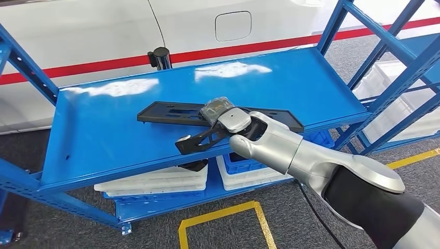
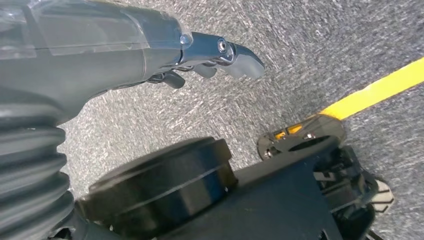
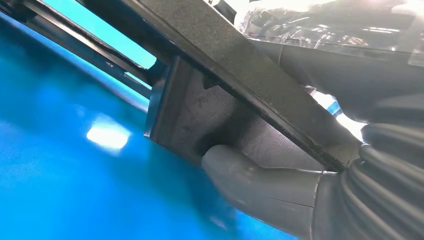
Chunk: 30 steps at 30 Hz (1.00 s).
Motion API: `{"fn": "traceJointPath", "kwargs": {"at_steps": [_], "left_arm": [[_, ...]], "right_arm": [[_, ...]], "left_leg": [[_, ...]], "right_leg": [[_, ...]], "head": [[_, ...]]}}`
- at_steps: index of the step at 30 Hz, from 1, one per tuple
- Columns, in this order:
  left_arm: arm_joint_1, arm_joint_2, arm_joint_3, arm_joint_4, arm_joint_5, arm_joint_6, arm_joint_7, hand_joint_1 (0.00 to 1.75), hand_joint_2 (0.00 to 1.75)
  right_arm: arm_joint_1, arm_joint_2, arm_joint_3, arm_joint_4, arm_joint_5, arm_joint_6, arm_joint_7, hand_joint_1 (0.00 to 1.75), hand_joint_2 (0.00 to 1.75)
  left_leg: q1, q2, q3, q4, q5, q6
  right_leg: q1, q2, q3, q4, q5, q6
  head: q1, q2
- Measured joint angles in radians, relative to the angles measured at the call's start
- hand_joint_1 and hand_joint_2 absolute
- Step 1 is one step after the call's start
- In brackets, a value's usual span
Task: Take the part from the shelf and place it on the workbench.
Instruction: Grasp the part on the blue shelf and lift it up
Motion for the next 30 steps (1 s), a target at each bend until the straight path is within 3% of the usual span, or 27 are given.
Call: {"fn": "traceJointPath", "kwargs": {"at_steps": [3,5,7,9,10,11,12,14,16,19,20,21,24,25,27,29,30], "left_arm": [[0.0,-0.004,0.003,0.0,0.001,0.0,0.0,0.0,1.75],[0.0,-0.004,0.003,0.0,0.002,0.0,0.0,0.0,1.75],[0.0,-0.004,0.004,0.0,0.003,0.0,-0.001,0.0,1.75],[0.0,-0.004,0.004,0.0,0.006,0.0,-0.003,0.0,1.75],[0.0,-0.004,0.004,0.0,0.007,0.0,-0.005,0.0,1.75],[0.0,-0.004,0.004,0.0,0.008,0.0,-0.008,0.0,1.75],[0.0,-0.004,0.005,0.0,0.009,0.0,-0.01,0.0,1.75],[-0.001,-0.005,0.006,0.0,0.009,0.001,-0.013,0.0,1.75],[-0.002,-0.005,0.01,0.0,0.009,0.002,-0.014,0.0,1.75],[-0.001,-0.007,0.013,0.0,0.009,0.002,-0.015,0.0,1.75],[-0.001,-0.008,0.013,0.0,0.009,0.002,-0.015,0.0,1.75],[-0.001,-0.008,0.014,0.0,0.009,0.002,-0.015,0.0,1.75],[-0.001,-0.009,0.018,0.0,0.011,0.001,-0.015,0.0,1.75],[-0.001,-0.009,0.02,0.0,0.011,0.001,-0.015,0.0,1.75],[0.0,-0.009,0.021,0.0,0.013,0.001,-0.015,0.0,1.75],[-0.001,-0.011,0.021,0.0,0.013,0.001,-0.015,0.0,1.75],[-0.001,-0.013,0.021,0.0,0.014,0.001,-0.015,0.0,1.75]], "right_arm": [[-0.004,0.0,0.003,0.001,0.003,0.0,-0.002,1.75,1.75],[-0.008,0.001,0.004,0.001,0.004,0.001,-0.002,1.75,1.75],[-0.011,0.003,0.004,0.001,0.005,0.004,-0.003,1.75,1.75],[-0.009,0.004,0.005,0.003,0.006,0.009,-0.003,1.75,1.75],[-0.009,0.004,0.007,0.005,0.007,0.01,-0.003,1.75,1.75],[-0.009,0.004,0.009,0.006,0.008,0.012,-0.003,1.75,1.75],[-0.009,0.004,0.011,0.008,0.008,0.013,-0.003,1.75,1.75],[-0.012,0.003,0.014,0.01,0.01,0.014,-0.003,1.75,1.75],[-0.016,0.003,0.014,0.01,0.011,0.014,-0.003,1.75,1.75],[-0.017,0.002,0.015,0.011,0.012,0.015,-0.004,1.75,1.75],[-0.017,0.001,0.017,0.012,0.012,0.016,-0.004,1.75,1.75],[-0.017,-0.001,0.018,0.013,0.012,0.016,-0.004,1.75,1.75],[-0.016,-0.001,0.02,0.015,0.013,0.016,-0.005,1.75,1.75],[-0.015,-0.001,0.02,0.016,0.013,0.016,-0.005,1.75,1.75],[-0.015,0.0,0.021,0.017,0.014,0.015,-0.007,1.75,1.75],[-0.018,0.002,0.02,0.018,0.016,0.015,-0.009,1.75,1.75],[-0.023,0.003,0.02,0.018,0.018,0.015,-0.01,1.75,1.75]], "left_leg": [[0.001,0.001,-0.008,0.003,0.002,-0.016],[0.003,0.001,-0.016,0.017,-0.016,-0.026],[0.004,0.001,-0.047,0.093,-0.077,-0.036],[0.006,0.001,-0.092,0.21,-0.139,-0.043],[0.008,0.001,-0.103,0.245,-0.147,-0.046],[0.01,0.001,-0.098,0.247,-0.138,-0.049],[0.013,0.002,-0.076,0.216,-0.112,-0.051],[0.019,0.003,-0.002,0.097,-0.061,-0.056],[0.019,-0.001,0.036,0.024,-0.041,-0.05],[0.015,-0.004,0.021,0.017,-0.027,-0.026],[0.015,-0.004,0.013,0.016,-0.018,-0.016],[0.015,-0.003,0.002,0.015,-0.007,-0.006],[0.009,-0.001,-0.034,0.015,0.024,0.013],[0.005,-0.001,-0.046,0.015,0.033,0.016],[-0.004,-0.001,-0.071,0.016,0.052,0.019],[-0.013,-0.001,-0.091,0.016,0.07,0.021],[-0.017,0.0,-0.099,0.016,0.078,0.02]], "right_leg": [[0.006,0.001,0.011,-0.034,-0.001,-0.015],[0.004,0.0,0.014,-0.05,-0.001,-0.026],[0.0,-0.001,0.014,-0.062,0.004,-0.038],[0.0,-0.003,0.006,-0.061,0.01,-0.043],[0.0,-0.004,0.002,-0.06,0.012,-0.043],[-0.001,-0.005,-0.003,-0.058,0.015,-0.043],[-0.002,-0.005,-0.007,-0.056,0.019,-0.04],[-0.003,-0.004,-0.017,-0.049,0.026,-0.032],[-0.002,-0.002,-0.026,-0.044,0.036,-0.019],[-0.004,-0.001,-0.034,-0.05,0.056,0.001],[-0.005,-0.001,-0.04,-0.045,0.046,0.007],[-0.006,-0.002,-0.051,-0.022,0.018,0.011],[-0.005,-0.002,-0.09,0.145,-0.126,0.015],[-0.003,-0.002,-0.094,0.196,-0.149,0.014],[0.002,-0.002,-0.063,0.213,-0.133,0.002],[0.016,-0.001,0.019,0.118,-0.093,-0.024],[0.024,-0.001,0.066,0.05,-0.087,-0.04]], "head": [[-0.003,0.0],[-0.005,0.0],[-0.015,0.0],[-0.025,0.0],[-0.027,0.0],[-0.029,0.0],[-0.03,0.0],[-0.032,0.0],[-0.032,0.0],[-0.03,0.0],[-0.029,0.0],[-0.026,0.0],[-0.008,0.0],[-0.003,0.0],[0.002,0.0],[0.005,0.0],[0.003,0.0]]}}
